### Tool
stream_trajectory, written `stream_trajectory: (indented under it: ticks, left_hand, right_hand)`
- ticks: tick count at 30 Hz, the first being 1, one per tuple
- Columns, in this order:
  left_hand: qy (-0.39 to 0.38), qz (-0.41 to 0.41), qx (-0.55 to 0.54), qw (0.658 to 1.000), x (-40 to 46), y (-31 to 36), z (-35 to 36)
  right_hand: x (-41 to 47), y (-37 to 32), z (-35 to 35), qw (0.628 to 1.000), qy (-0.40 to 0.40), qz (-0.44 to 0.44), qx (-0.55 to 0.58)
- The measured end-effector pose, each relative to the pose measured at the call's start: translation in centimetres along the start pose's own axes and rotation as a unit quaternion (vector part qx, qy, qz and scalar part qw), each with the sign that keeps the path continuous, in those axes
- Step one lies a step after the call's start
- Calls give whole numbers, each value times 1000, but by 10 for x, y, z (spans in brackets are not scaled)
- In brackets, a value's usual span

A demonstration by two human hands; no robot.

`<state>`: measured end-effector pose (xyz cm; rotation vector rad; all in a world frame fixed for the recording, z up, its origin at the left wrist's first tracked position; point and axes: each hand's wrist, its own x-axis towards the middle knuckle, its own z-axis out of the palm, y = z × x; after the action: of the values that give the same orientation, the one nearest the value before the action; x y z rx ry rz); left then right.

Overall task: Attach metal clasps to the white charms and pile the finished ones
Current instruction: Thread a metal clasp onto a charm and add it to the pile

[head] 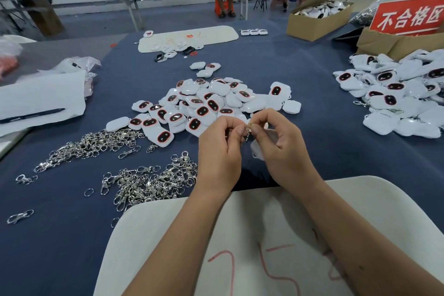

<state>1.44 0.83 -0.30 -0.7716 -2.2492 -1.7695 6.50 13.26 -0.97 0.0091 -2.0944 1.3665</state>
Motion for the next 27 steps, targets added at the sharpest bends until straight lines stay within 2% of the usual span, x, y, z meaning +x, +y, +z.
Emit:
stream_trajectory:
  ticks: [4, 8, 13, 27]
  left_hand:
    - [-7, 33, 69, 997, 2, -2, -4]
    - [-63, 20, 122, 990, 2, -8, -8]
    - [-127, 43, 142, 981, 1, -8, -7]
    - [-130, 44, 165, 977, -1, -10, -4]
  right_hand:
    - [2, 2, 1, 995, 23, 88, 35]
    - [4, 2, -5, 973, 74, 174, 130]
    - [3, 2, -8, 980, 107, 134, 98]
    - [2, 2, -5, 990, 92, 105, 27]
